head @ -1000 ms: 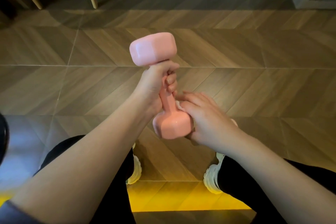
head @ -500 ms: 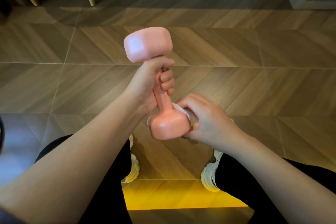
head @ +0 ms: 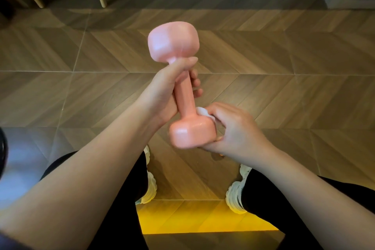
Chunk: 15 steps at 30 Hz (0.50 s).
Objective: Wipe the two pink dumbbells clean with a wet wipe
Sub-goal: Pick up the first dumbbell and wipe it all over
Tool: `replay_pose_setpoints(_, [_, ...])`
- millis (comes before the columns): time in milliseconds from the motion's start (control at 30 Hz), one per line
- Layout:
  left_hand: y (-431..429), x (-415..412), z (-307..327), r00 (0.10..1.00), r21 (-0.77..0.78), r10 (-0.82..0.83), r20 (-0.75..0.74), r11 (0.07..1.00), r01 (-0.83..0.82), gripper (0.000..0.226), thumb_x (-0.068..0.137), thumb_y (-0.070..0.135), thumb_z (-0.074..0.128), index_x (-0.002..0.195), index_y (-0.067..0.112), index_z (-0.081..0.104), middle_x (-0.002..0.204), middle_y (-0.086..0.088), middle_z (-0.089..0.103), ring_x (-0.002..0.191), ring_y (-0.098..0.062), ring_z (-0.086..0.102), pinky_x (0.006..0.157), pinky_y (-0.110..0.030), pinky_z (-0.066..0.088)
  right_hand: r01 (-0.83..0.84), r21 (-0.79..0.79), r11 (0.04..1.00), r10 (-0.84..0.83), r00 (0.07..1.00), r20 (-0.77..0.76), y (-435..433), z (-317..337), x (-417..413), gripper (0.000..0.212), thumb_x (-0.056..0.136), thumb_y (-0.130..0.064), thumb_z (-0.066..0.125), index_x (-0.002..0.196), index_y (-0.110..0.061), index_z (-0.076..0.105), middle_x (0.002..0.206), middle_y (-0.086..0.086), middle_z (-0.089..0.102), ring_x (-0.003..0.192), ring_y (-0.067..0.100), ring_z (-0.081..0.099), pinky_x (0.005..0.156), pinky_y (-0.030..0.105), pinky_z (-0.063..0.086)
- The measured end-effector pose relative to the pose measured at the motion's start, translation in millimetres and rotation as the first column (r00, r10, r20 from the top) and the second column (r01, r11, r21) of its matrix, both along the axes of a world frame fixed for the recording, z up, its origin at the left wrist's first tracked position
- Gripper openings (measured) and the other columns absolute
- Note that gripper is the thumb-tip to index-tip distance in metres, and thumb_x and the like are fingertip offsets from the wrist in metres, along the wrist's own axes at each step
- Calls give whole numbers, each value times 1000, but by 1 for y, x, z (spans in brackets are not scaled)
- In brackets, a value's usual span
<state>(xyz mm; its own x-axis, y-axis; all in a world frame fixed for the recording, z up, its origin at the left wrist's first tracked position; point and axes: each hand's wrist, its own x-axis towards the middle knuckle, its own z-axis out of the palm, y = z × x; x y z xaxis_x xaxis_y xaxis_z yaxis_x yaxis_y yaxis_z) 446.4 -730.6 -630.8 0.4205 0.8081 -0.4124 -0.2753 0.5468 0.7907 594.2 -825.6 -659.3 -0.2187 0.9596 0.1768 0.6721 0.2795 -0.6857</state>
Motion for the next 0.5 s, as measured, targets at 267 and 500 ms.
replay_pose_setpoints(267, [2,1,-8,988,-121,68,-141,989,-85,19,86,21,70,87,16,52,67,2,50,58,-13,49,59,-29,45,29,80,996,-45,978,204,3,1,-1,45,62,-31,89,97,-13,68,89,-6,63,86,17,60,72,33,42])
replay_pose_setpoints(500, [0,2,-15,980,-147,109,-165,980,-134,24,85,26,72,72,19,53,59,4,48,47,-11,45,44,-23,40,-21,-60,998,30,988,154,2,7,-4,48,66,-48,85,98,-18,66,88,-10,62,85,10,56,72,24,31])
